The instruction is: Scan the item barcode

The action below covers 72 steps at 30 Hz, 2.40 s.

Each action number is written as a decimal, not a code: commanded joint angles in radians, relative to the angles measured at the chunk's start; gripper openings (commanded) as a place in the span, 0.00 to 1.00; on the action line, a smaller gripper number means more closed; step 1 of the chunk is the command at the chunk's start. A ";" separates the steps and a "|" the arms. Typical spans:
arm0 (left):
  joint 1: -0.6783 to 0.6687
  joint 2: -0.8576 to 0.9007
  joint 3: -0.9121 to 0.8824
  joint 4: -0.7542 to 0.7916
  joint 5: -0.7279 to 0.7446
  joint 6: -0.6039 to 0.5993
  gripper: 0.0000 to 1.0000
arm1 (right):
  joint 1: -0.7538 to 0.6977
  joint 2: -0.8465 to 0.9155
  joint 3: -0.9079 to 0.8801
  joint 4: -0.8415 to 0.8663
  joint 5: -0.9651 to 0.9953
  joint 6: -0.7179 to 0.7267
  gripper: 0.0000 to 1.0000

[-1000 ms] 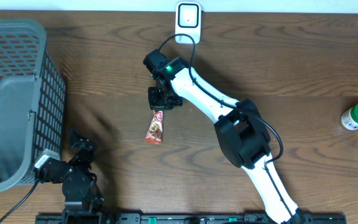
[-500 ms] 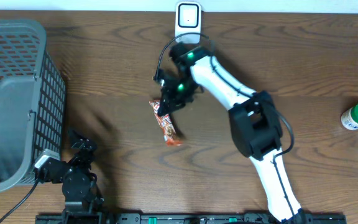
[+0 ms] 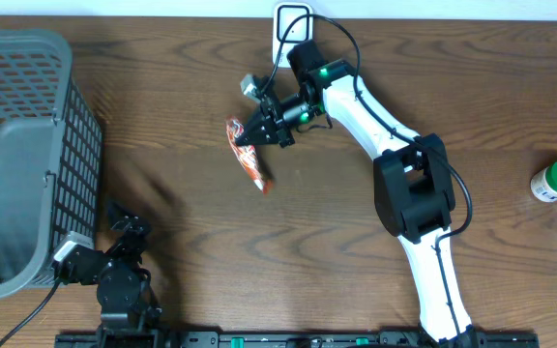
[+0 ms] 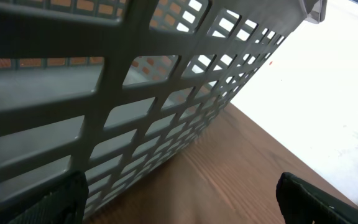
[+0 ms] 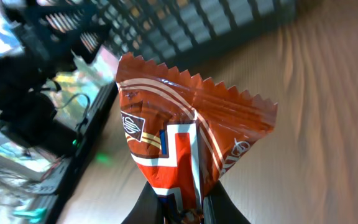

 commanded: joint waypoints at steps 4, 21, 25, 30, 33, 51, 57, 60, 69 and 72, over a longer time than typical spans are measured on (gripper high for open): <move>0.003 -0.006 -0.018 -0.022 -0.016 0.002 0.97 | 0.020 -0.039 0.001 0.170 -0.237 -0.040 0.01; 0.003 -0.006 -0.018 -0.022 -0.016 0.002 0.97 | 0.157 -0.037 0.000 0.417 0.045 0.118 0.99; 0.003 -0.006 -0.018 -0.022 -0.016 0.002 0.97 | 0.144 -0.040 0.001 0.505 0.045 0.394 0.99; 0.003 -0.006 -0.018 -0.022 -0.016 0.002 0.97 | 0.106 -0.041 0.001 0.532 0.047 0.730 0.99; 0.003 -0.006 -0.018 -0.022 -0.016 0.002 0.97 | 0.102 -0.040 0.001 0.464 0.058 0.853 0.99; 0.003 -0.006 -0.018 -0.022 -0.016 0.002 0.97 | 0.166 -0.040 -0.019 -0.221 0.667 1.185 0.99; 0.003 -0.006 -0.018 -0.022 -0.016 0.002 0.97 | 0.216 -0.040 -0.145 -0.155 0.634 1.300 0.99; 0.003 -0.006 -0.018 -0.022 -0.016 0.002 0.97 | 0.224 -0.040 -0.237 -0.061 0.523 1.352 0.99; 0.003 -0.006 -0.018 -0.022 -0.016 0.002 0.97 | 0.224 -0.039 -0.495 0.255 0.480 1.539 0.99; 0.003 -0.006 -0.018 -0.022 -0.016 0.002 0.97 | 0.229 -0.039 -0.561 0.357 0.487 1.610 0.99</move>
